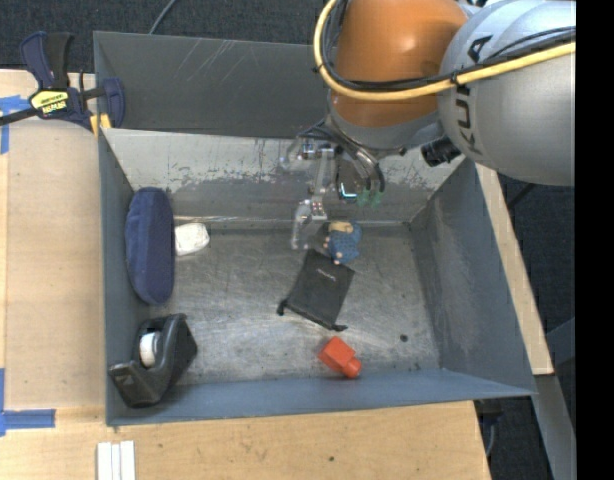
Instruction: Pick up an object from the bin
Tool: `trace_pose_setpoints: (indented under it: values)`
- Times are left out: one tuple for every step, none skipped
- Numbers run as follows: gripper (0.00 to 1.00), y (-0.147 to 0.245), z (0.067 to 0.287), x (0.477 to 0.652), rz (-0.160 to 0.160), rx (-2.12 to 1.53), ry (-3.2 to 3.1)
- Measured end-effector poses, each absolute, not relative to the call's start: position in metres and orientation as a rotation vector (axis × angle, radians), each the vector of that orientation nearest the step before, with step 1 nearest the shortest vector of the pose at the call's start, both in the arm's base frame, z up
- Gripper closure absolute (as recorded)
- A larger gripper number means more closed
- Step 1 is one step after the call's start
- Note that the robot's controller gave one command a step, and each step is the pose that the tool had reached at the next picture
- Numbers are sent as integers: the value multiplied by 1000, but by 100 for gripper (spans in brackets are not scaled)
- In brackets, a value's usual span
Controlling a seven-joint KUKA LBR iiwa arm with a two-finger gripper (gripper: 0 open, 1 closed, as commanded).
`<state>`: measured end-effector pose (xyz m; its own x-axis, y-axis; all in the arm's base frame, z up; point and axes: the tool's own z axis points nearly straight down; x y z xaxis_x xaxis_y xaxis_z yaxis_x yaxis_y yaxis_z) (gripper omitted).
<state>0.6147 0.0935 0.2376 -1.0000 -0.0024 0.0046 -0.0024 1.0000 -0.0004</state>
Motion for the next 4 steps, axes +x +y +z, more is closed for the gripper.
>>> trace_pose_setpoints:
  values:
    - [0,43,85,603,2,212,-3129]
    - [0,1,75,555,-1,565,-3109]
    - [100,1,78,558,1,564,-3117]
    - [100,33,232,560,1,516,-3112]
